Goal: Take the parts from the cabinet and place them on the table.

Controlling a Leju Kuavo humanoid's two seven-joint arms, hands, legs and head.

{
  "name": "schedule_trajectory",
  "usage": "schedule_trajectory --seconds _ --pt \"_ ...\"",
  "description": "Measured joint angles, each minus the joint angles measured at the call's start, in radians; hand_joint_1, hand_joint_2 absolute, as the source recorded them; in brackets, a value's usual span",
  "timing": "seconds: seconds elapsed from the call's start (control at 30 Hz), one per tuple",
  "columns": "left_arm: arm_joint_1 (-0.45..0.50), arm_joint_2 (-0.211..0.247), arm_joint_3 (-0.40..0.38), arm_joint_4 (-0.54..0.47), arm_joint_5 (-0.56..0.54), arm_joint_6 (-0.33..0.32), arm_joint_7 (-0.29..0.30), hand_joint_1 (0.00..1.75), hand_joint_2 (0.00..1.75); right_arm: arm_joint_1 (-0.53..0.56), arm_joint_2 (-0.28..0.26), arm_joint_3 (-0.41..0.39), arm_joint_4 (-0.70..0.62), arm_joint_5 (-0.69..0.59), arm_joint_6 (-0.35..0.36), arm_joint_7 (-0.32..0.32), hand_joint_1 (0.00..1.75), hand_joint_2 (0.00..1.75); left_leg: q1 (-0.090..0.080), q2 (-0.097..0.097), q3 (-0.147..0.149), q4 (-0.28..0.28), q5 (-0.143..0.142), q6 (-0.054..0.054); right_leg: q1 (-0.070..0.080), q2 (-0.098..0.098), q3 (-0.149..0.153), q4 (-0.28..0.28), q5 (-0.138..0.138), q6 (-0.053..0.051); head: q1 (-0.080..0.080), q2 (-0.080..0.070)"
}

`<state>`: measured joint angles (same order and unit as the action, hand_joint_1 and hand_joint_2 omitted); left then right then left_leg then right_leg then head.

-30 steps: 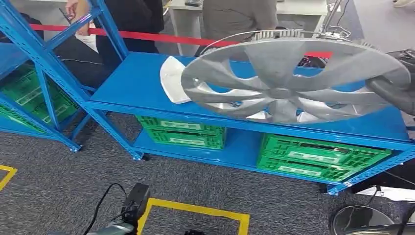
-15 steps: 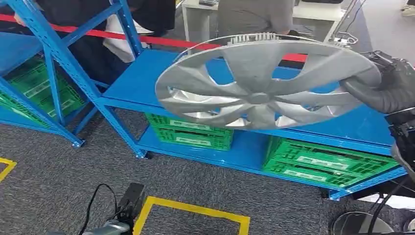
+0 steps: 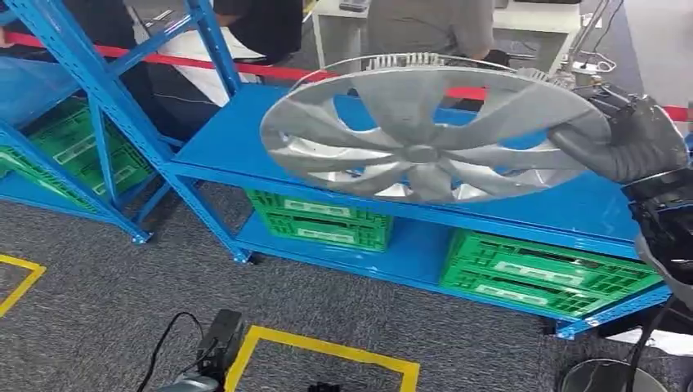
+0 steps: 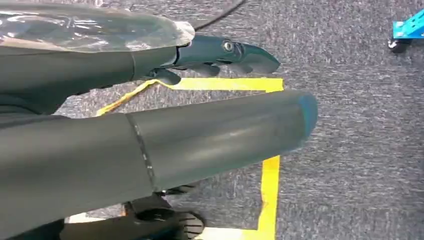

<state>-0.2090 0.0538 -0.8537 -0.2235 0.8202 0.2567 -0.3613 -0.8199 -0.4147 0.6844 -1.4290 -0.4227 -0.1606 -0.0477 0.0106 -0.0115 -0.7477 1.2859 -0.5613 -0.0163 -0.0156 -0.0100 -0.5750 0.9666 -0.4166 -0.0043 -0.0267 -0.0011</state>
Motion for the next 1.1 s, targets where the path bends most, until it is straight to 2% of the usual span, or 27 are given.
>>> schedule_trajectory --seconds 0.03,0.07,0.1,0.13,0.17,0.2,0.27,0.33,0.37,0.4,0.47,0.5,0.53,0.57,0.6,0.67,0.7,0.77,0.8,0.83,0.87,0.9,0.93,1.0,1.03,1.07,1.1 --pt "0.001 0.000 0.000 0.000 0.000 0.000 0.000 0.00 0.00 0.001 0.003 0.003 0.004 0.000 0.002 -0.001 1.75 1.75 0.001 0.001 -0.011 0.013 0.008 -0.001 0.000 -0.002 0.000 0.000 0.000 0.000 -0.002 0.000" --pt "0.001 0.000 0.000 0.000 -0.001 0.000 0.000 0.00 0.00 0.001 0.006 0.006 0.009 0.000 0.003 -0.003 1.75 1.75 0.002 0.002 0.005 -0.025 0.037 0.000 0.000 -0.004 0.001 0.000 0.000 0.001 -0.003 0.000" --pt "0.000 0.000 0.000 0.000 -0.003 0.000 0.000 0.00 0.00 0.001 0.006 0.007 0.013 0.000 0.004 -0.006 1.75 1.75 0.003 0.004 0.041 -0.101 0.078 0.002 0.000 -0.006 0.002 0.000 -0.001 0.001 -0.005 0.000" --pt "-0.001 0.001 0.000 0.000 -0.005 0.000 0.000 0.00 0.00 0.001 0.007 0.007 0.016 0.000 0.004 -0.009 1.75 1.75 0.003 0.010 0.093 -0.204 0.123 0.005 -0.001 -0.009 0.004 0.000 -0.002 0.004 -0.006 0.000" --pt "-0.002 0.001 0.000 0.000 -0.008 0.000 0.000 0.00 0.00 0.000 0.007 0.007 0.018 0.000 0.004 -0.012 1.75 1.75 0.003 0.027 0.141 -0.292 0.153 0.009 0.001 -0.011 0.006 0.000 -0.004 0.008 -0.009 0.000" --pt "-0.006 0.002 0.000 0.000 -0.008 -0.001 0.002 0.00 0.00 0.000 0.007 0.006 0.021 0.000 0.004 -0.015 1.75 1.75 -0.004 0.028 0.151 -0.320 0.148 0.012 0.010 -0.011 0.003 0.004 -0.007 0.015 -0.012 0.000" --pt "-0.007 0.001 0.000 0.000 -0.008 -0.001 0.003 0.00 0.00 -0.001 0.010 0.008 0.025 0.000 0.007 -0.016 1.75 1.75 -0.005 0.017 0.146 -0.319 0.150 0.023 0.010 -0.014 0.006 0.000 -0.006 0.025 -0.003 0.000" --pt "-0.006 0.001 0.000 0.000 -0.006 0.000 0.003 0.00 0.00 -0.001 0.015 0.011 0.029 0.000 0.010 -0.017 1.75 1.75 -0.004 0.010 0.149 -0.325 0.154 0.036 0.006 -0.019 0.009 -0.002 -0.009 0.039 -0.003 0.000" --pt "-0.006 -0.001 0.000 0.000 -0.006 0.000 0.003 0.00 0.00 -0.001 0.015 0.011 0.032 0.000 0.011 -0.017 1.75 1.75 0.001 0.009 0.153 -0.330 0.156 0.041 0.002 -0.010 0.004 0.015 -0.022 0.044 -0.001 0.000" --pt "-0.007 0.000 0.000 0.000 -0.006 0.000 0.003 0.00 0.00 -0.001 0.015 0.011 0.034 0.001 0.012 -0.017 1.75 1.75 0.001 0.006 0.153 -0.331 0.156 0.046 0.002 -0.004 -0.017 0.061 -0.055 0.046 0.003 0.000" --pt "-0.007 0.001 0.000 0.000 -0.006 0.000 0.003 0.00 0.00 0.000 0.018 0.015 0.039 0.001 0.015 -0.019 1.75 1.75 -0.001 0.001 0.153 -0.330 0.155 0.053 0.003 0.003 -0.097 0.238 -0.137 0.051 0.007 0.000" --pt "-0.007 0.000 0.000 0.000 -0.006 0.000 0.003 0.00 0.00 0.002 0.019 0.016 0.041 0.001 0.015 -0.019 1.75 1.75 -0.001 -0.004 0.153 -0.329 0.155 0.053 0.003 0.004 -0.132 0.312 -0.160 0.052 0.007 0.000" --pt "-0.006 -0.001 0.000 0.000 -0.006 0.000 0.003 0.00 0.00 0.003 0.020 0.016 0.044 0.001 0.015 -0.019 1.75 1.75 -0.002 -0.010 0.153 -0.328 0.155 0.054 0.003 0.004 -0.147 0.339 -0.158 0.052 0.008 0.000" --pt "-0.006 -0.001 0.000 0.000 -0.006 0.000 0.003 0.00 0.00 0.003 0.020 0.017 0.048 0.002 0.015 -0.018 1.75 1.75 -0.002 -0.017 0.154 -0.327 0.154 0.054 0.003 0.005 -0.139 0.314 -0.132 0.050 0.008 0.000" --pt "-0.006 -0.002 0.000 0.000 -0.006 0.000 0.003 0.00 0.00 0.003 0.021 0.018 0.050 0.002 0.015 -0.018 1.75 1.75 -0.002 -0.024 0.155 -0.325 0.154 0.053 0.003 0.006 -0.108 0.244 -0.089 0.046 0.010 0.000" --pt "-0.006 -0.002 0.000 0.000 -0.006 0.000 0.003 0.00 0.00 0.000 0.021 0.018 0.052 0.002 0.017 -0.020 1.75 1.75 -0.002 -0.035 0.158 -0.324 0.150 0.049 0.004 0.019 -0.021 0.056 0.003 0.034 0.012 0.000" --pt "-0.006 -0.003 0.000 0.000 -0.006 0.000 0.002 0.00 0.00 -0.002 0.023 0.018 0.054 0.002 0.019 -0.022 1.75 1.75 -0.007 -0.037 0.155 -0.321 0.149 0.045 0.008 0.032 0.001 0.014 -0.005 0.030 0.012 0.000" --pt "-0.005 -0.003 0.000 0.000 -0.006 0.000 0.002 0.00 0.00 -0.003 0.028 0.020 0.056 0.002 0.022 -0.026 1.75 1.75 -0.004 -0.043 0.150 -0.321 0.153 0.036 0.011 0.027 -0.001 0.003 -0.004 0.029 0.011 0.000" --pt "-0.004 -0.003 0.000 0.000 -0.006 0.000 0.002 0.00 0.00 -0.003 0.031 0.022 0.058 0.002 0.023 -0.028 1.75 1.75 -0.002 -0.045 0.150 -0.325 0.154 0.032 0.014 0.025 0.000 0.003 -0.003 0.025 0.012 0.000" --pt "-0.003 -0.003 0.000 0.000 -0.006 0.001 0.002 0.00 0.00 -0.003 0.034 0.024 0.058 0.002 0.024 -0.028 1.75 1.75 -0.007 -0.049 0.152 -0.327 0.155 0.025 0.008 0.022 0.003 -0.004 0.001 0.019 0.012 0.000" --pt "-0.002 -0.001 0.000 0.000 -0.006 0.003 0.002 0.00 0.00 -0.003 0.039 0.024 0.058 0.003 0.025 -0.029 1.75 1.75 -0.003 -0.040 0.150 -0.317 0.147 0.022 0.000 0.015 0.011 -0.016 0.007 0.013 0.011 0.000" --pt "-0.003 -0.002 0.000 0.000 -0.006 0.003 0.002 0.00 0.00 -0.004 0.040 0.024 0.060 0.004 0.024 -0.029 1.75 1.75 -0.006 -0.018 0.133 -0.280 0.120 0.016 0.000 0.011 0.013 -0.019 0.008 0.007 0.008 0.000" --pt "-0.004 -0.002 0.000 0.000 -0.006 0.004 0.002 0.00 0.00 -0.006 0.042 0.024 0.062 0.003 0.024 -0.030 1.75 1.75 -0.003 -0.009 0.097 -0.205 0.080 0.011 0.000 0.008 0.012 -0.019 0.009 0.002 0.004 0.000" --pt "-0.002 -0.002 0.000 0.000 -0.006 0.006 0.002 0.00 0.00 -0.005 0.050 0.025 0.064 0.003 0.024 -0.031 1.75 1.75 0.002 -0.003 0.018 -0.043 0.016 0.001 0.000 0.003 0.012 -0.019 0.008 0.001 0.002 0.000" --pt "-0.001 -0.002 0.000 0.000 -0.006 0.007 0.002 0.00 0.00 -0.005 0.055 0.029 0.067 0.004 0.025 -0.032 1.75 1.75 0.005 -0.001 -0.009 0.003 0.009 -0.003 -0.001 0.001 0.011 -0.018 0.008 0.001 0.001 0.000" --pt "0.000 -0.002 0.000 0.000 -0.006 0.008 0.002 0.00 0.00 -0.003 0.058 0.033 0.069 0.004 0.026 -0.032 1.75 1.75 0.007 0.002 -0.008 -0.009 0.028 -0.005 -0.002 -0.002 0.012 -0.018 0.007 0.002 0.000 0.000" --pt "0.000 -0.001 0.000 0.000 -0.006 0.008 0.002 0.00 0.00 -0.003 0.062 0.036 0.071 0.004 0.026 -0.032 1.75 1.75 0.010 0.003 0.019 -0.070 0.066 -0.007 -0.004 -0.005 0.012 -0.018 0.006 0.004 0.000 0.000"
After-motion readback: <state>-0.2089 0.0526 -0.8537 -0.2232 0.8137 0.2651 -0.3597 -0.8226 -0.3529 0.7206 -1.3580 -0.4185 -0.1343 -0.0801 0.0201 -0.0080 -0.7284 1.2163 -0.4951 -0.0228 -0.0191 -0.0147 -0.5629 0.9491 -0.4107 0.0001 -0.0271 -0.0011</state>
